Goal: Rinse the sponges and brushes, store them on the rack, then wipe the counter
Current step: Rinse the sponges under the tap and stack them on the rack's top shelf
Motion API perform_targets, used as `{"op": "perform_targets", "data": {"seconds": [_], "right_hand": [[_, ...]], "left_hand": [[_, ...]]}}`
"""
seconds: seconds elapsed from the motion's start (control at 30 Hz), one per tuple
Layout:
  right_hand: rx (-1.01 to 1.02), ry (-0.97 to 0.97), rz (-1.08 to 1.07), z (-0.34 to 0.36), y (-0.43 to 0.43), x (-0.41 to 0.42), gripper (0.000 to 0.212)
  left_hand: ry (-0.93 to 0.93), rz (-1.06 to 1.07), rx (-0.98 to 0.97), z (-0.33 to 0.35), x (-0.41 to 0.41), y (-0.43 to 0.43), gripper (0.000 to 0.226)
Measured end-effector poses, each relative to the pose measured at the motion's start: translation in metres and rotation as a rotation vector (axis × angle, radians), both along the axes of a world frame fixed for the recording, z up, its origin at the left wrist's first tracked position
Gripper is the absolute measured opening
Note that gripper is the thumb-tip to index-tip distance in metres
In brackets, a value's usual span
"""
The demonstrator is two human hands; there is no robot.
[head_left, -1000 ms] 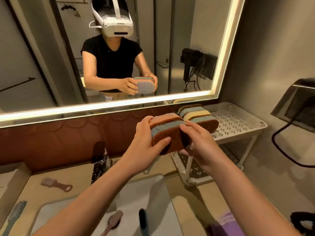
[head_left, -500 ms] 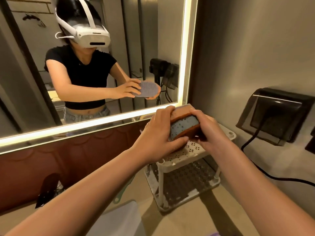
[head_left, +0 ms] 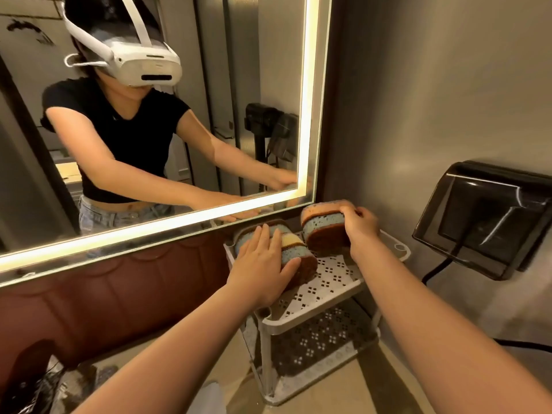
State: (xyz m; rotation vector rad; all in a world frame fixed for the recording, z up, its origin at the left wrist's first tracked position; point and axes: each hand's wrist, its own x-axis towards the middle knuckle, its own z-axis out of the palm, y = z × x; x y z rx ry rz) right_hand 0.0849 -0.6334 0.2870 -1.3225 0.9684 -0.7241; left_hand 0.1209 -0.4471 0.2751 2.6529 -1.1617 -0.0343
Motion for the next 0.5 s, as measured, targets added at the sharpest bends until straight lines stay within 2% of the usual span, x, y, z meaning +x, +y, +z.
{"op": "perform_targets", "data": {"seconds": [0.37, 0.4, 0.5], "right_hand": [[0.05, 0.045, 0.139, -0.008, -0.007, 0.038, 0.023], [0.041, 0.063, 0.161, -0.008, -0.008, 0.04, 0.025], [-0.012, 0.129, 0.197, -0.011, -0.012, 0.047, 0.049]], "left_hand": [[0.04, -0.007, 0.008, -0.001, 0.002, 0.001, 0.073], [0.046, -0.01, 0.009, -0.001, 0.003, 0.001, 0.073], [0.062, -0.018, -0.001, -0.001, 0.004, 0.001, 0.072]]}}
